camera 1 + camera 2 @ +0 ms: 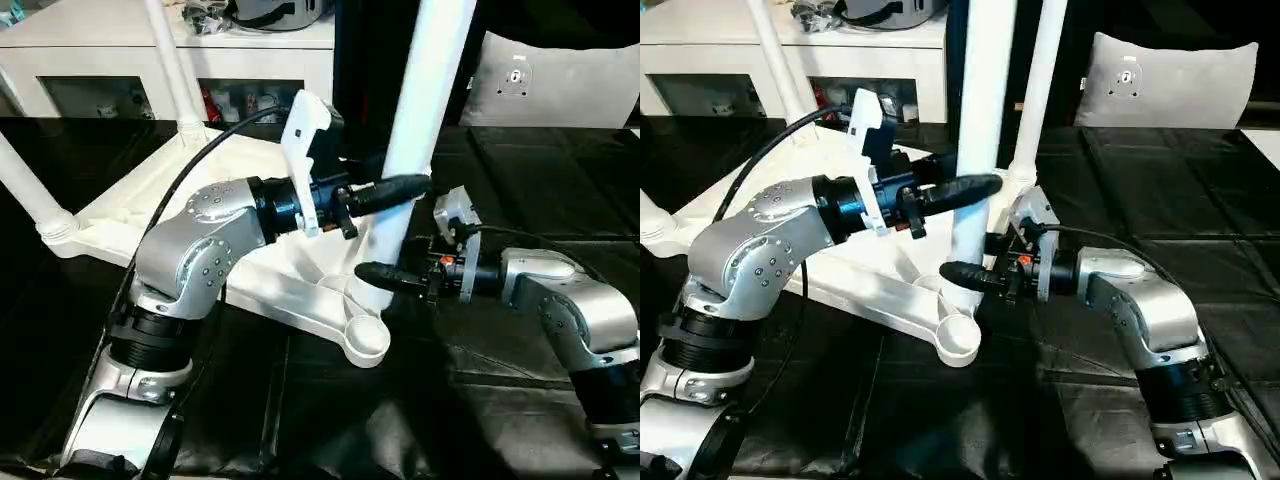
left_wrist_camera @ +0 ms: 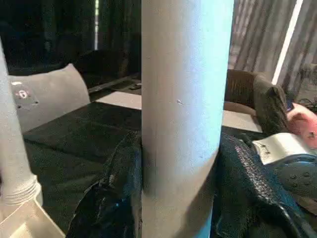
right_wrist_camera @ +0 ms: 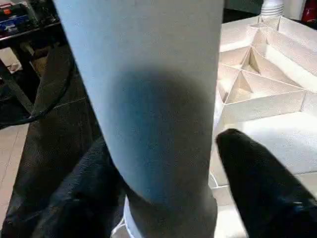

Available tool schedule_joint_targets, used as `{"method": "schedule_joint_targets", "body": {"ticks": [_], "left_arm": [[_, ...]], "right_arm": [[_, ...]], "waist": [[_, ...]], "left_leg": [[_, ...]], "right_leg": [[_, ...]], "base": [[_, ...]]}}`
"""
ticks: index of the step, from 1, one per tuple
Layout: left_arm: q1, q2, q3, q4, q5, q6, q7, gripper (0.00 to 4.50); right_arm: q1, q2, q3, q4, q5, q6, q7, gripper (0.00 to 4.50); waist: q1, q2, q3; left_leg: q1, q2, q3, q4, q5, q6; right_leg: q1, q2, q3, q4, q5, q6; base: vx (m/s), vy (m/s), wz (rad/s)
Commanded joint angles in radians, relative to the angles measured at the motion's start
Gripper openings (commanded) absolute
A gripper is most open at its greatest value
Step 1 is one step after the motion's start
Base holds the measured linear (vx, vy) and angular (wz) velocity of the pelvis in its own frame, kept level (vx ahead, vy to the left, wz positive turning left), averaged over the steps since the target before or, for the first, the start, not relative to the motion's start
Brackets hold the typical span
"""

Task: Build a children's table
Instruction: Pick table leg

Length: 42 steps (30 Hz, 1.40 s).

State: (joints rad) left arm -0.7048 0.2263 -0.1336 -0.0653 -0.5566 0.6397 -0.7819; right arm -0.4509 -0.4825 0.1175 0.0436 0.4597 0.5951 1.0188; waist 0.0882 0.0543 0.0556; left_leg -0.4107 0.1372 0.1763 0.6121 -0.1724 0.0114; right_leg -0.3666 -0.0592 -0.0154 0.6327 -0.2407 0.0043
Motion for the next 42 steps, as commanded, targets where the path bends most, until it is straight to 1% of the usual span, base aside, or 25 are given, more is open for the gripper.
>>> {"method": "schedule_joint_targets", "body": {"ticks": [1,4,5,10,12,13,15,16,17,22,28,30,32,33,34,35,37,39,40,41,42], "left_arm": [[-0.014,0.003,-0.006,-0.028,-0.018,0.011,-0.010,1.77],[-0.013,0.000,-0.006,-0.030,-0.020,0.012,-0.011,1.77],[-0.013,-0.001,-0.006,-0.033,-0.022,0.015,-0.011,1.77],[-0.011,-0.005,-0.003,-0.039,-0.025,0.021,-0.013,1.77],[-0.011,-0.005,-0.002,-0.041,-0.023,0.022,-0.014,1.77],[-0.011,-0.005,-0.002,-0.040,-0.023,0.022,-0.014,1.77],[-0.011,-0.004,-0.003,-0.040,-0.020,0.022,-0.015,1.77],[-0.010,-0.003,-0.003,-0.040,-0.020,0.022,-0.016,1.77],[-0.008,-0.002,-0.004,-0.044,-0.020,0.024,-0.017,1.77],[-0.007,0.001,-0.008,-0.044,-0.018,0.024,-0.025,1.77],[-0.007,0.000,-0.007,-0.046,-0.017,0.025,-0.030,1.77],[-0.006,0.000,-0.007,-0.048,-0.018,0.027,-0.032,1.77],[-0.006,0.001,-0.008,-0.052,-0.020,0.030,-0.035,1.77],[-0.006,0.001,-0.008,-0.052,-0.020,0.031,-0.037,1.77],[-0.006,0.002,-0.008,-0.054,-0.023,0.032,-0.041,1.77],[-0.006,0.002,-0.008,-0.054,-0.022,0.033,-0.043,1.77],[-0.007,0.003,-0.008,-0.054,-0.022,0.032,-0.045,1.77],[-0.007,0.003,-0.009,-0.054,-0.022,0.031,-0.050,1.77],[-0.008,0.003,-0.010,-0.054,-0.023,0.031,-0.052,1.77],[-0.006,0.004,-0.011,-0.059,-0.028,0.031,-0.060,1.77],[-0.006,0.004,-0.011,-0.059,-0.028,0.031,-0.060,1.77]], "right_arm": [[-0.022,0.000,0.002,0.002,-0.004,-0.015,0.009,2.77],[-0.020,0.002,0.003,0.005,-0.006,-0.019,0.011,2.58],[-0.020,0.003,0.004,0.006,-0.005,-0.020,0.011,2.58],[-0.022,0.005,0.009,0.016,-0.018,-0.030,0.005,2.54],[-0.027,0.010,0.001,0.021,-0.002,-0.001,0.005,2.84],[-0.029,0.012,-0.004,0.021,0.009,0.011,0.008,2.84],[-0.030,0.011,-0.004,0.018,0.012,0.014,0.011,3.05],[-0.029,0.010,-0.002,0.017,0.011,0.013,0.012,3.05],[-0.027,0.007,0.003,0.013,0.003,0.006,0.011,3.28],[-0.028,0.007,0.009,0.015,-0.002,-0.001,0.016,3.35],[-0.019,0.002,0.016,0.004,0.007,0.012,0.036,3.35],[-0.018,0.003,0.017,0.003,0.008,0.012,0.037,3.07],[-0.017,0.004,0.016,0.002,0.010,0.013,0.038,2.95],[-0.017,0.004,0.016,0.002,0.010,0.013,0.039,2.81],[-0.017,0.006,0.016,0.002,0.011,0.014,0.040,2.81],[-0.017,0.007,0.016,0.002,0.010,0.014,0.041,2.57],[-0.017,0.007,0.015,0.004,0.009,0.014,0.042,2.47],[-0.015,0.007,0.013,0.006,0.012,0.016,0.043,2.23],[-0.015,0.007,0.012,0.007,0.012,0.017,0.043,2.23],[-0.013,0.008,0.010,0.008,0.013,0.025,0.037,2.10],[-0.013,0.008,0.010,0.008,0.013,0.026,0.036,2.10]], "waist": [[-0.001,-0.014,-0.072],[-0.001,-0.015,-0.074],[0.000,-0.014,-0.074],[0.000,-0.015,-0.073],[-0.001,-0.015,-0.073],[-0.001,-0.015,-0.073],[-0.001,-0.015,-0.074],[-0.001,-0.014,-0.073],[0.000,-0.014,-0.073],[0.000,-0.014,-0.073],[-0.001,-0.014,-0.073],[0.000,-0.014,-0.073],[0.000,-0.015,-0.074],[0.000,-0.015,-0.074],[0.000,-0.014,-0.074],[0.000,-0.015,-0.074],[0.000,-0.014,-0.074],[0.000,-0.015,-0.074],[0.000,-0.014,-0.074],[0.000,-0.014,-0.074],[0.000,-0.012,-0.074]], "left_leg": [[0.036,0.086,-0.034,-0.063,-0.107,0.052],[0.036,0.086,-0.034,-0.061,-0.099,0.056],[0.035,0.086,-0.034,-0.061,-0.095,0.058],[0.035,0.086,-0.034,-0.061,-0.100,0.058],[0.036,0.085,-0.034,-0.061,-0.103,0.057],[0.036,0.085,-0.034,-0.061,-0.100,0.058],[0.036,0.084,-0.034,-0.061,-0.101,0.057],[0.036,0.086,-0.034,-0.062,-0.100,0.056],[0.036,0.086,-0.034,-0.061,-0.098,0.056],[0.036,0.086,-0.034,-0.061,-0.102,0.055],[0.037,0.086,-0.035,-0.062,-0.103,0.055],[0.036,0.086,-0.034,-0.062,-0.102,0.055],[0.036,0.085,-0.034,-0.061,-0.100,0.057],[0.036,0.085,-0.034,-0.061,-0.100,0.057],[0.035,0.085,-0.034,-0.061,-0.097,0.058],[0.036,0.085,-0.034,-0.060,-0.098,0.059],[0.035,0.085,-0.034,-0.060,-0.098,0.059],[0.036,0.085,-0.034,-0.061,-0.099,0.059],[0.036,0.086,-0.034,-0.061,-0.101,0.058],[0.036,0.086,-0.034,-0.061,-0.100,0.058],[0.036,0.086,-0.035,-0.061,-0.098,0.057]], "right_leg": [[0.032,-0.088,0.030,-0.063,0.032,-0.279],[0.032,-0.088,0.030,-0.061,0.047,-0.280],[0.032,-0.088,0.030,-0.061,0.051,-0.281],[0.032,-0.088,0.030,-0.061,0.043,-0.283],[0.032,-0.087,0.030,-0.062,0.038,-0.282],[0.032,-0.087,0.030,-0.062,0.041,-0.283],[0.032,-0.087,0.030,-0.062,0.036,-0.285],[0.032,-0.087,0.030,-0.062,0.035,-0.283],[0.031,-0.087,0.030,-0.062,0.040,-0.282],[0.032,-0.088,0.030,-0.062,0.041,-0.282],[0.031,-0.087,0.030,-0.061,0.037,-0.281],[0.031,-0.087,0.030,-0.061,0.039,-0.282],[0.032,-0.087,0.030,-0.061,0.043,-0.282],[0.032,-0.087,0.030,-0.061,0.043,-0.282],[0.032,-0.087,0.030,-0.061,0.046,-0.283],[0.032,-0.087,0.030,-0.061,0.044,-0.283],[0.032,-0.087,0.030,-0.061,0.044,-0.283],[0.032,-0.087,0.030,-0.061,0.042,-0.282],[0.031,-0.087,0.030,-0.061,0.039,-0.283],[0.031,-0.086,0.030,-0.061,0.040,-0.282],[0.032,-0.087,0.030,-0.060,0.042,-0.282]], "base": [[0.000,0.000,0.00],[0.000,0.000,0.00],[0.000,0.000,0.00],[0.000,0.000,0.00],[0.000,0.000,0.00],[0.000,0.000,0.00],[0.000,0.000,0.00],[0.000,0.000,0.00],[0.000,0.000,0.00],[0.000,0.000,0.00],[0.000,0.000,0.00],[0.000,0.000,0.00],[0.000,0.000,0.00],[0.000,0.000,0.00],[0.000,0.000,0.00],[0.000,0.000,0.00],[0.000,0.000,0.00],[0.000,0.000,0.00],[0.000,0.000,0.00],[0.000,0.000,0.00],[0.000,0.000,0.00]]}}
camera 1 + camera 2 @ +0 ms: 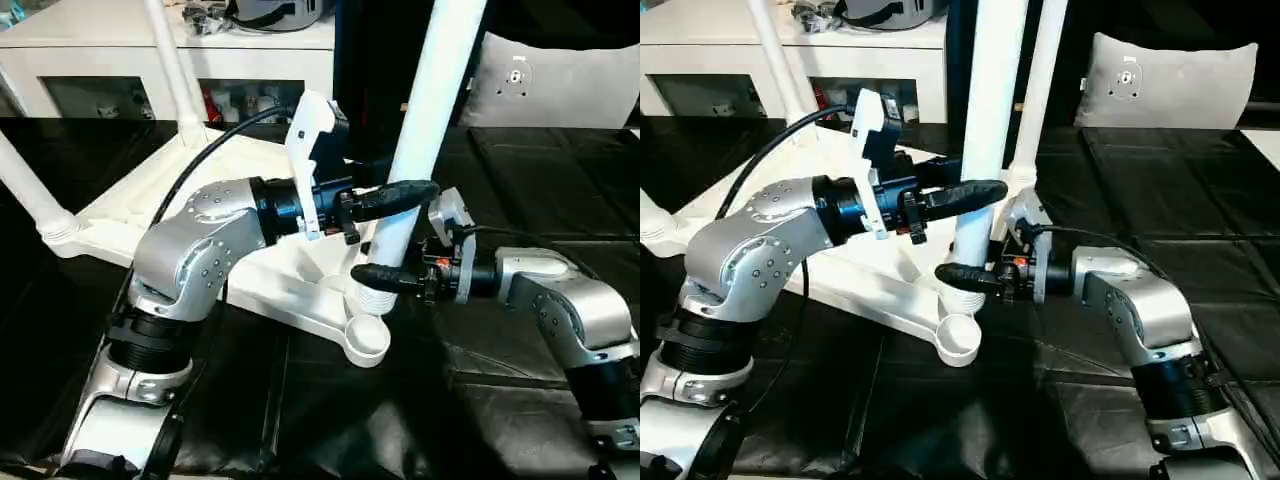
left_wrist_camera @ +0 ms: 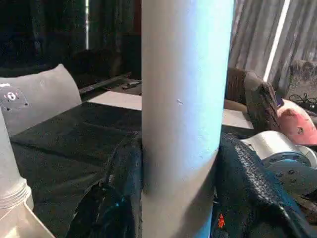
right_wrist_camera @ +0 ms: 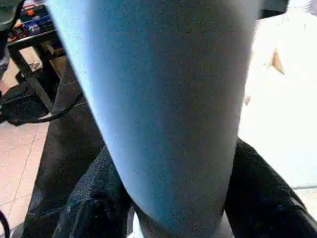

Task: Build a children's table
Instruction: Pick table leg

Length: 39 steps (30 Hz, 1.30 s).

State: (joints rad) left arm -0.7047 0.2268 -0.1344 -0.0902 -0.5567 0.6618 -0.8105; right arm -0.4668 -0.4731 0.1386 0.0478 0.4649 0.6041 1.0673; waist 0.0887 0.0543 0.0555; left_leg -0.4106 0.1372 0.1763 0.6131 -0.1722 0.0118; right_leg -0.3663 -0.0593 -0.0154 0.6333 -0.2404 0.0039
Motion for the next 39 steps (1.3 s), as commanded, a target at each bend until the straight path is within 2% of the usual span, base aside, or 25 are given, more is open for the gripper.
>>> {"method": "schedule_joint_targets", "body": {"ticks": [1,6,9,10,11,13,20,25,28,29,34,35,36,38,39], "left_arm": [[-0.004,0.004,-0.013,-0.043,-0.033,0.009,-0.040,1.77],[0.004,0.006,-0.020,-0.073,-0.055,0.034,-0.049,1.77],[-0.003,-0.034,0.012,-0.076,-0.109,0.078,-0.016,1.77],[-0.003,-0.038,0.013,-0.079,-0.113,0.083,-0.015,2.12],[-0.003,-0.034,0.005,-0.087,-0.114,0.082,-0.027,2.12],[0.000,-0.033,-0.003,-0.096,-0.121,0.091,-0.034,2.47],[0.014,-0.058,-0.053,-0.125,-0.120,0.117,-0.038,2.47],[0.022,-0.095,-0.087,-0.134,-0.103,0.087,-0.040,2.47],[0.031,-0.142,-0.056,-0.126,-0.119,0.068,-0.013,2.47],[0.038,-0.192,0.007,-0.116,-0.183,0.067,0.010,2.47],[0.041,-0.239,0.071,-0.109,-0.252,0.067,0.033,2.47],[0.048,-0.280,0.123,-0.097,-0.320,0.077,0.068,2.47],[0.049,-0.290,0.137,-0.086,-0.342,0.089,0.078,2.47],[0.050,-0.278,0.122,-0.074,-0.323,0.105,0.072,2.53],[0.052,-0.266,0.105,-0.074,-0.304,0.106,0.059,2.74]], "right_arm": [[0.004,-0.003,-0.013,0.006,0.007,0.026,-0.017,2.07],[0.012,0.008,-0.025,0.000,0.020,0.044,-0.032,2.02],[0.022,0.021,-0.024,-0.006,0.018,0.032,-0.041,2.01],[0.023,0.024,-0.023,-0.007,0.018,0.030,-0.043,2.01],[0.024,0.028,-0.021,-0.006,0.017,0.028,-0.045,2.01],[0.022,0.034,-0.020,-0.002,0.013,0.027,-0.049,1.99],[0.017,0.051,-0.021,0.003,0.000,0.026,-0.079,1.97],[0.027,0.068,-0.024,-0.008,-0.001,0.004,-0.090,1.97],[0.033,0.082,-0.031,-0.008,-0.004,-0.010,-0.100,1.97],[0.037,0.094,-0.049,-0.014,0.011,-0.002,-0.112,1.97],[0.046,0.104,-0.068,-0.025,0.026,0.003,-0.126,1.94],[0.066,0.115,-0.086,-0.048,0.047,0.010,-0.139,1.92],[0.078,0.118,-0.090,-0.059,0.052,0.011,-0.144,1.91],[0.093,0.122,-0.092,-0.073,0.055,0.009,-0.147,1.91],[0.099,0.123,-0.092,-0.078,0.055,0.008,-0.147,1.91]], "waist": [[0.000,-0.013,-0.074],[-0.001,-0.012,-0.073],[0.001,-0.013,-0.073],[0.002,-0.013,-0.072],[0.002,-0.014,-0.073],[0.002,-0.011,-0.073],[0.000,-0.010,-0.071],[0.002,-0.012,-0.071],[0.001,-0.012,-0.072],[0.000,-0.009,-0.071],[0.000,-0.011,-0.071],[0.000,-0.006,-0.070],[-0.001,-0.008,-0.070],[0.004,-0.008,-0.072],[0.004,-0.008,-0.072]], "left_leg": [[0.036,0.086,-0.035,-0.062,-0.100,0.056],[0.037,0.085,-0.035,-0.064,-0.114,0.049],[0.037,0.085,-0.034,-0.063,-0.116,0.041],[0.037,0.086,-0.035,-0.064,-0.116,0.042],[0.037,0.085,-0.035,-0.064,-0.116,0.044],[0.037,0.085,-0.036,-0.064,-0.116,0.044],[0.037,0.086,-0.036,-0.066,-0.128,0.036],[0.034,0.085,-0.036,-0.066,-0.125,0.039],[0.035,0.087,-0.037,-0.066,-0.129,0.037],[0.034,0.086,-0.036,-0.066,-0.130,0.041],[0.034,0.086,-0.037,-0.066,-0.137,0.044],[0.035,0.086,-0.036,-0.066,-0.145,0.041],[0.035,0.086,-0.037,-0.067,-0.148,0.044],[0.037,0.086,-0.036,-0.065,-0.141,0.038],[0.037,0.086,-0.036,-0.065,-0.141,0.038]], "right_leg": [[0.031,-0.087,0.030,-0.061,0.042,-0.282],[0.030,-0.086,0.029,-0.062,0.033,-0.284],[0.031,-0.088,0.030,-0.060,0.031,-0.287],[0.029,-0.088,0.030,-0.062,0.026,-0.286],[0.030,-0.088,0.030,-0.062,0.027,-0.284],[0.030,-0.088,0.030,-0.063,0.022,-0.280],[0.029,-0.088,0.031,-0.065,0.012,-0.275],[0.031,-0.090,0.032,-0.066,0.016,-0.272],[0.032,-0.089,0.031,-0.066,0.021,-0.272],[0.032,-0.089,0.032,-0.066,0.026,-0.277],[0.032,-0.089,0.031,-0.068,0.018,-0.281],[0.031,-0.088,0.032,-0.067,0.015,-0.282],[0.032,-0.089,0.032,-0.070,0.014,-0.283],[0.028,-0.087,0.031,-0.068,0.008,-0.285],[0.028,-0.087,0.031,-0.068,0.008,-0.285]], "base": [[0.000,0.000,0.00],[0.000,0.000,0.00],[0.000,0.000,0.00],[0.000,0.000,0.00],[0.000,0.000,0.00],[0.000,0.000,0.00],[0.000,0.000,0.00],[0.000,0.000,0.00],[0.000,0.000,0.00],[0.000,0.000,0.00],[0.000,0.000,0.00],[0.000,0.000,0.00],[0.000,0.000,0.00],[0.000,0.000,0.00],[0.000,0.000,0.00]]}}
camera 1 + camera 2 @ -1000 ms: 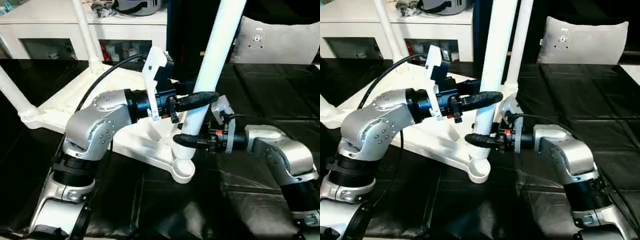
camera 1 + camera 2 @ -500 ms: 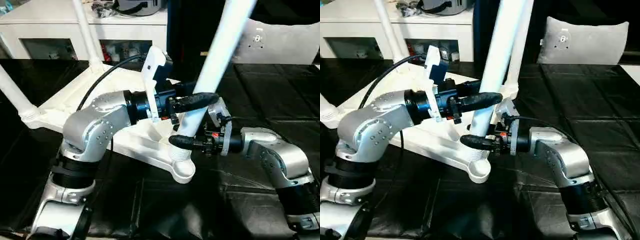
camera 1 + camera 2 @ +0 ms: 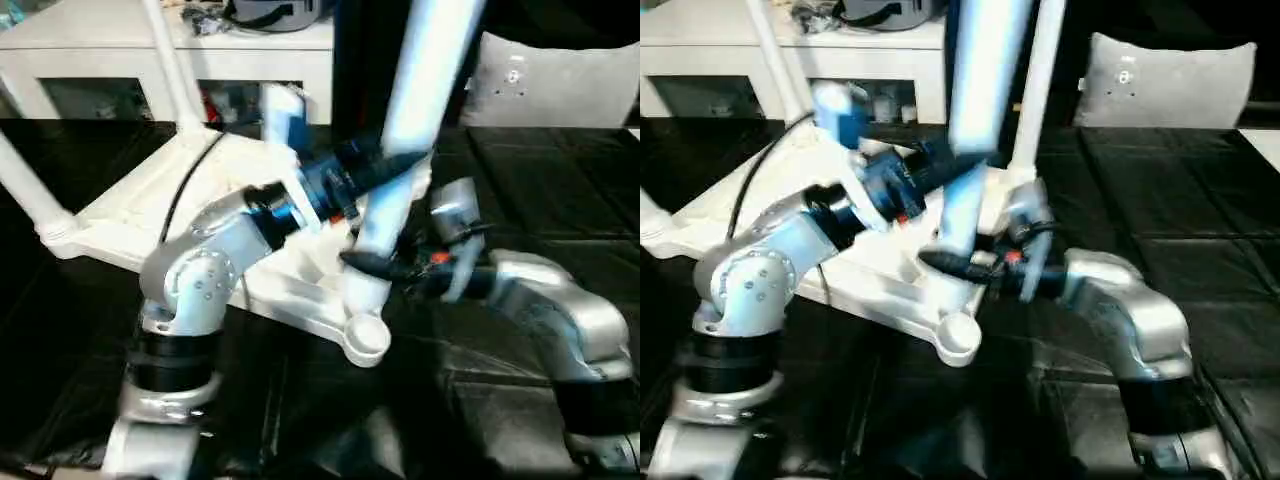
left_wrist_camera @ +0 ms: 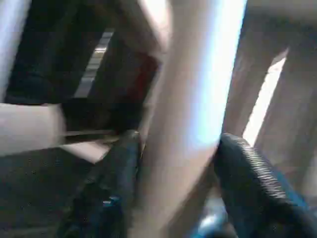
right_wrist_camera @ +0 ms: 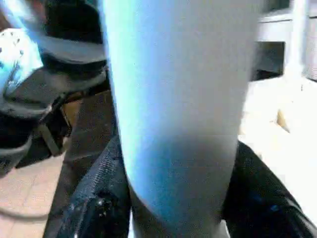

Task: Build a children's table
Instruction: Pick table leg

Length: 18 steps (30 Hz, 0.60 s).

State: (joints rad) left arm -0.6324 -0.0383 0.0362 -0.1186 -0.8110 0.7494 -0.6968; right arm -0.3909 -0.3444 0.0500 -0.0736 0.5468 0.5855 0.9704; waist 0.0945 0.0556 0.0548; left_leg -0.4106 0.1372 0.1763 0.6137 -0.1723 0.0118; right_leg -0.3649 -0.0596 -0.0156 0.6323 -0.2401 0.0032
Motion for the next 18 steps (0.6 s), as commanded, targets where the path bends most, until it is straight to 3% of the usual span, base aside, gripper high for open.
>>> {"method": "schedule_joint_targets", "body": {"ticks": [1,2,4,5,7,10,14,18], "left_arm": [[-0.015,0.023,-0.097,-0.039,0.002,0.020,-0.064,2.91],[-0.011,0.033,-0.114,-0.038,0.043,0.024,-0.071,3.01],[0.003,0.101,-0.192,-0.052,0.157,-0.018,-0.121,3.03],[0.013,0.136,-0.224,-0.066,0.188,-0.023,-0.142,2.92],[0.016,0.151,-0.236,-0.072,0.196,-0.023,-0.147,3.12],[0.035,0.181,-0.225,-0.099,0.141,0.003,-0.139,3.44],[0.046,0.145,-0.113,-0.099,0.034,0.000,-0.151,3.41],[0.064,0.142,-0.039,-0.074,-0.018,-0.022,-0.180,3.68]], "right_arm": [[0.030,-0.004,-0.002,0.040,-0.030,0.025,-0.051,1.91],[0.034,-0.004,-0.002,0.036,-0.031,0.025,-0.052,1.91],[0.034,-0.009,0.003,0.045,-0.049,0.009,-0.057,1.91],[0.032,-0.015,0.007,0.050,-0.057,0.004,-0.054,1.91],[0.031,-0.017,0.008,0.051,-0.060,0.003,-0.054,1.91],[0.035,-0.024,0.011,0.051,-0.060,-0.006,-0.054,1.91],[0.041,-0.023,-0.008,0.041,-0.054,-0.008,-0.062,1.91],[0.058,0.001,-0.049,0.012,-0.035,-0.016,-0.117,1.90]], "waist": [[-0.002,-0.009,-0.070],[-0.006,-0.016,-0.067],[-0.007,-0.021,-0.065],[-0.006,-0.018,-0.065],[-0.012,-0.014,-0.064],[-0.010,-0.013,-0.067],[-0.008,-0.009,-0.066],[-0.012,-0.021,-0.062]], "left_leg": [[0.034,0.088,-0.037,-0.070,-0.154,0.044],[0.033,0.086,-0.039,-0.074,-0.162,0.044],[0.036,0.087,-0.041,-0.078,-0.179,0.032],[0.034,0.088,-0.043,-0.079,-0.180,0.026],[0.036,0.087,-0.040,-0.080,-0.186,0.007],[0.038,0.087,-0.038,-0.077,-0.167,0.001],[0.039,0.084,-0.033,-0.073,-0.158,0.011],[0.037,0.083,-0.032,-0.078,-0.191,0.010]], "right_leg": [[0.026,-0.086,0.032,-0.069,-0.007,-0.274],[0.029,-0.083,0.032,-0.074,-0.027,-0.251],[0.027,-0.088,0.034,-0.082,-0.100,-0.222],[0.028,-0.090,0.034,-0.080,-0.112,-0.215],[0.026,-0.088,0.034,-0.079,-0.124,-0.211],[0.024,-0.087,0.034,-0.073,-0.068,-0.231],[0.022,-0.086,0.034,-0.072,-0.039,-0.254],[0.022,-0.085,0.034,-0.078,-0.094,-0.245]], "base": [[0.000,0.000,0.00],[0.000,0.000,0.00],[0.000,0.000,0.00],[0.000,0.000,0.00],[0.000,0.000,0.00],[0.000,0.000,0.00],[0.000,0.000,0.00],[0.000,0.000,0.00]]}}
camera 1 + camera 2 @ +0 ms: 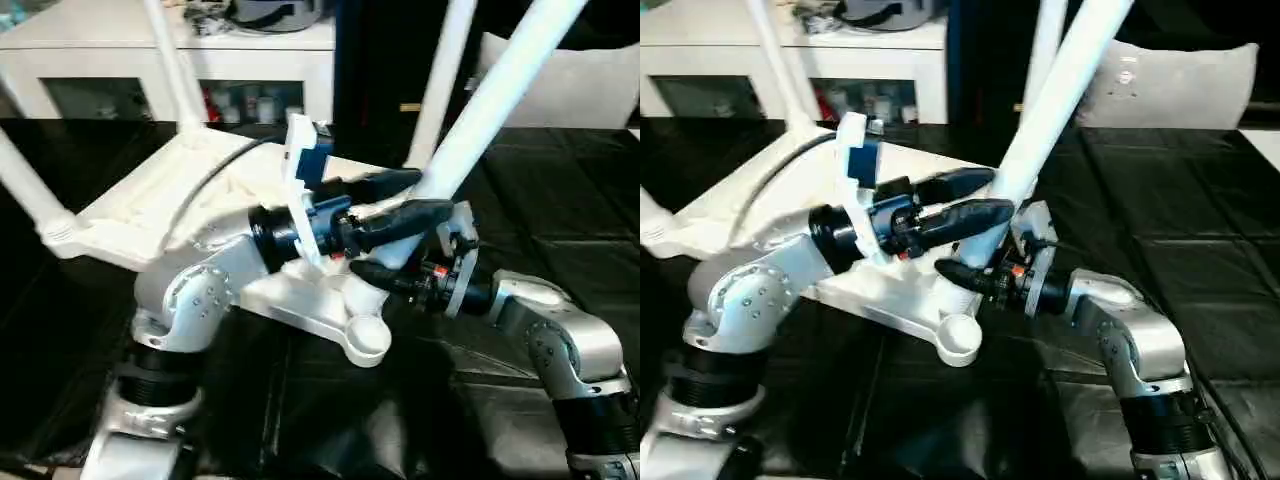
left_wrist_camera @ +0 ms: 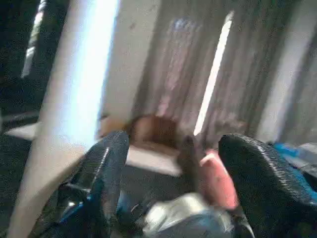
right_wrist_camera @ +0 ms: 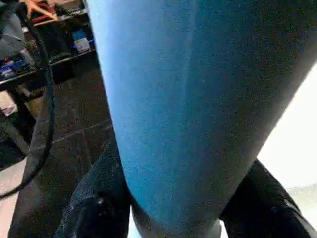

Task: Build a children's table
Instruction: Pick table leg

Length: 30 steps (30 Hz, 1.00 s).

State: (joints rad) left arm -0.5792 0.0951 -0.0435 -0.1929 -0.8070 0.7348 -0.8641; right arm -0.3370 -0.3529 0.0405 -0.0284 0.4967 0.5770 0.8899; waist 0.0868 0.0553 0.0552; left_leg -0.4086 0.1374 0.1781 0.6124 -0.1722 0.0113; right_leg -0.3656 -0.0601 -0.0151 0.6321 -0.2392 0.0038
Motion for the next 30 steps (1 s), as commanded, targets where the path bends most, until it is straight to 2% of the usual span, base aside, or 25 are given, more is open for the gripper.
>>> {"method": "schedule_joint_targets", "body": {"ticks": [1,2,3,5,6,7,9,12,13,14,15,16,18,19,20,21,22,23,24,25,26,27,28,30], "left_arm": [[0.015,0.014,0.048,0.003,-0.032,-0.009,-0.015,3.71],[0.018,0.027,0.048,0.006,-0.025,-0.011,-0.021,3.73],[0.027,0.072,0.036,0.011,0.008,-0.022,-0.040,3.73],[0.042,0.158,-0.005,0.021,0.091,-0.051,-0.084,3.73],[0.051,0.206,-0.034,0.024,0.138,-0.070,-0.108,3.73],[0.057,0.265,-0.072,0.035,0.196,-0.098,-0.139,3.73],[0.065,0.333,-0.115,0.052,0.259,-0.137,-0.183,3.73],[0.077,0.424,-0.169,0.096,0.343,-0.227,-0.274,3.73],[0.079,0.449,-0.187,0.121,0.370,-0.268,-0.310,3.44],[0.076,0.471,-0.208,0.152,0.404,-0.304,-0.328,3.44],[0.076,0.471,-0.208,0.152,0.404,-0.304,-0.328,3.37],[0.071,0.490,-0.232,0.185,0.444,-0.350,-0.343,3.37],[0.061,0.510,-0.268,0.232,0.493,-0.409,-0.370,3.37],[0.050,0.523,-0.297,0.272,0.530,-0.451,-0.388,3.31],[0.035,0.541,-0.340,0.324,0.579,-0.507,-0.418,3.01],[0.006,0.541,-0.377,0.403,0.626,-0.572,-0.444,2.92],[0.006,0.541,-0.377,0.403,0.626,-0.572,-0.444,2.96],[-0.006,0.540,-0.391,0.436,0.643,-0.602,-0.456,2.82],[-0.010,0.539,-0.396,0.448,0.650,-0.612,-0.460,2.61],[-0.025,0.539,-0.414,0.484,0.670,-0.641,-0.479,2.48],[-0.043,0.533,-0.429,0.533,0.694,-0.679,-0.492,2.47],[-0.043,0.533,-0.429,0.533,0.694,-0.679,-0.492,2.47],[-0.059,0.529,-0.441,0.577,0.719,-0.716,-0.501,2.45],[-0.090,0.514,-0.466,0.675,0.780,-0.803,-0.494,2.14]], "right_arm": [[0.007,0.018,-0.052,-0.039,0.020,0.001,-0.061,1.90],[0.008,0.016,-0.056,-0.045,0.017,0.008,-0.074,1.90],[0.012,0.012,-0.064,-0.060,0.008,0.022,-0.105,1.90],[0.013,0.010,-0.076,-0.069,-0.010,0.027,-0.144,1.90],[0.016,0.009,-0.084,-0.070,-0.021,0.028,-0.167,1.90],[0.018,0.010,-0.093,-0.061,-0.036,0.014,-0.190,1.90],[0.028,0.007,-0.099,-0.050,-0.054,-0.008,-0.207,1.90],[0.064,0.000,-0.102,-0.072,-0.062,-0.006,-0.223,1.90],[0.080,-0.002,-0.104,-0.085,-0.061,-0.003,-0.229,1.90],[0.093,-0.004,-0.106,-0.093,-0.063,-0.004,-0.235,1.90],[0.093,-0.004,-0.106,-0.093,-0.063,-0.004,-0.235,1.90],[0.105,-0.006,-0.109,-0.099,-0.068,-0.008,-0.243,1.90],[0.119,-0.009,-0.111,-0.105,-0.079,-0.009,-0.260,1.90],[0.127,-0.011,-0.109,-0.106,-0.096,-0.012,-0.277,1.90],[0.145,-0.014,-0.104,-0.114,-0.121,-0.025,-0.297,1.90],[0.160,-0.018,-0.099,-0.118,-0.127,-0.045,-0.286,1.90],[0.160,-0.018,-0.099,-0.118,-0.127,-0.045,-0.286,1.90],[0.169,-0.022,-0.097,-0.123,-0.123,-0.055,-0.270,1.90],[0.172,-0.023,-0.097,-0.125,-0.121,-0.059,-0.264,1.90],[0.181,-0.028,-0.096,-0.130,-0.115,-0.064,-0.247,1.90],[0.191,-0.033,-0.098,-0.137,-0.105,-0.061,-0.238,1.90],[0.191,-0.033,-0.098,-0.137,-0.105,-0.061,-0.238,1.90],[0.198,-0.040,-0.094,-0.142,-0.105,-0.061,-0.235,1.90],[0.216,-0.049,-0.090,-0.155,-0.103,-0.057,-0.234,1.90]], "waist": [[-0.004,-0.023,-0.061],[-0.007,-0.028,-0.062],[-0.007,-0.028,-0.062],[-0.008,-0.022,-0.062],[-0.010,-0.027,-0.061],[-0.009,-0.020,-0.063],[-0.012,-0.018,-0.063],[-0.005,-0.009,-0.065],[-0.003,-0.010,-0.066],[0.000,-0.010,-0.066],[-0.002,-0.011,-0.069],[-0.002,-0.008,-0.069],[-0.004,-0.009,-0.067],[-0.003,-0.006,-0.064],[-0.003,-0.006,-0.063],[-0.003,-0.005,-0.063],[-0.003,-0.005,-0.063],[-0.003,-0.005,-0.067],[-0.003,-0.003,-0.067],[-0.004,-0.005,-0.067],[-0.003,-0.005,-0.069],[-0.002,0.000,-0.068],[-0.003,-0.002,-0.069],[-0.001,-0.005,-0.069]], "left_leg": [[0.034,0.083,-0.034,-0.077,-0.190,0.011],[0.034,0.083,-0.034,-0.078,-0.193,0.009],[0.034,0.083,-0.034,-0.078,-0.193,0.009],[0.037,0.082,-0.035,-0.081,-0.180,0.006],[0.039,0.082,-0.035,-0.083,-0.179,0.005],[0.041,0.082,-0.037,-0.086,-0.174,-0.006],[0.042,0.082,-0.035,-0.087,-0.175,-0.018],[0.048,0.083,-0.033,-0.089,-0.183,-0.035],[0.047,0.083,-0.032,-0.089,-0.176,-0.035],[0.046,0.082,-0.032,-0.089,-0.174,-0.032],[0.046,0.082,-0.032,-0.089,-0.170,-0.036],[0.044,0.082,-0.033,-0.089,-0.165,-0.037],[0.044,0.082,-0.033,-0.091,-0.189,-0.041],[0.045,0.083,-0.034,-0.093,-0.208,-0.047],[0.047,0.083,-0.033,-0.095,-0.235,-0.059],[0.048,0.083,-0.034,-0.095,-0.249,-0.064],[0.051,0.083,-0.032,-0.095,-0.259,-0.069],[0.048,0.084,-0.035,-0.095,-0.249,-0.073],[0.047,0.086,-0.036,-0.097,-0.245,-0.072],[0.048,0.086,-0.035,-0.094,-0.244,-0.067],[0.049,0.085,-0.033,-0.093,-0.235,-0.059],[0.047,0.085,-0.034,-0.092,-0.230,-0.055],[0.047,0.087,-0.034,-0.091,-0.230,-0.051],[0.046,0.085,-0.033,-0.088,-0.223,-0.037]], "right_leg": [[0.023,-0.087,0.035,-0.078,-0.106,-0.242],[0.024,-0.086,0.034,-0.081,-0.131,-0.233],[0.024,-0.086,0.034,-0.081,-0.131,-0.233],[0.019,-0.081,0.036,-0.080,-0.156,-0.192],[0.016,-0.080,0.037,-0.083,-0.160,-0.184],[0.013,-0.080,0.036,-0.082,-0.165,-0.164],[0.012,-0.079,0.037,-0.079,-0.156,-0.160],[0.008,-0.079,0.036,-0.078,-0.125,-0.168],[0.011,-0.079,0.037,-0.076,-0.099,-0.167],[0.011,-0.079,0.038,-0.078,-0.085,-0.162],[0.013,-0.080,0.036,-0.071,-0.054,-0.171],[0.015,-0.082,0.034,-0.069,-0.043,-0.178],[0.014,-0.082,0.035,-0.071,-0.060,-0.182],[0.011,-0.084,0.037,-0.078,-0.088,-0.182],[0.011,-0.086,0.039,-0.079,-0.123,-0.179],[0.009,-0.088,0.041,-0.085,-0.147,-0.172],[0.008,-0.087,0.042,-0.084,-0.154,-0.169],[0.014,-0.090,0.040,-0.076,-0.126,-0.180],[0.014,-0.090,0.039,-0.074,-0.112,-0.186],[0.012,-0.089,0.038,-0.073,-0.088,-0.196],[0.013,-0.090,0.038,-0.073,-0.070,-0.205],[0.014,-0.090,0.038,-0.071,-0.060,-0.211],[0.015,-0.091,0.037,-0.070,-0.047,-0.218],[0.018,-0.092,0.039,-0.074,-0.040,-0.218]], "base": [[0.000,0.000,0.00],[0.000,0.000,0.00],[0.000,0.000,0.00],[0.000,0.000,0.00],[0.000,0.000,0.00],[0.000,0.000,0.00],[0.000,0.000,0.00],[0.000,0.000,0.00],[0.000,0.000,0.00],[0.000,0.000,0.00],[0.000,0.000,0.00],[0.000,0.000,0.00],[0.000,0.000,0.00],[0.000,0.000,0.00],[0.000,0.000,0.00],[0.000,0.000,0.00],[0.000,0.000,0.00],[0.000,0.000,0.00],[0.000,0.000,0.00],[0.000,0.000,0.00],[0.000,0.000,0.00],[0.000,0.000,0.00],[0.000,0.000,0.00],[0.000,0.000,0.00]]}}
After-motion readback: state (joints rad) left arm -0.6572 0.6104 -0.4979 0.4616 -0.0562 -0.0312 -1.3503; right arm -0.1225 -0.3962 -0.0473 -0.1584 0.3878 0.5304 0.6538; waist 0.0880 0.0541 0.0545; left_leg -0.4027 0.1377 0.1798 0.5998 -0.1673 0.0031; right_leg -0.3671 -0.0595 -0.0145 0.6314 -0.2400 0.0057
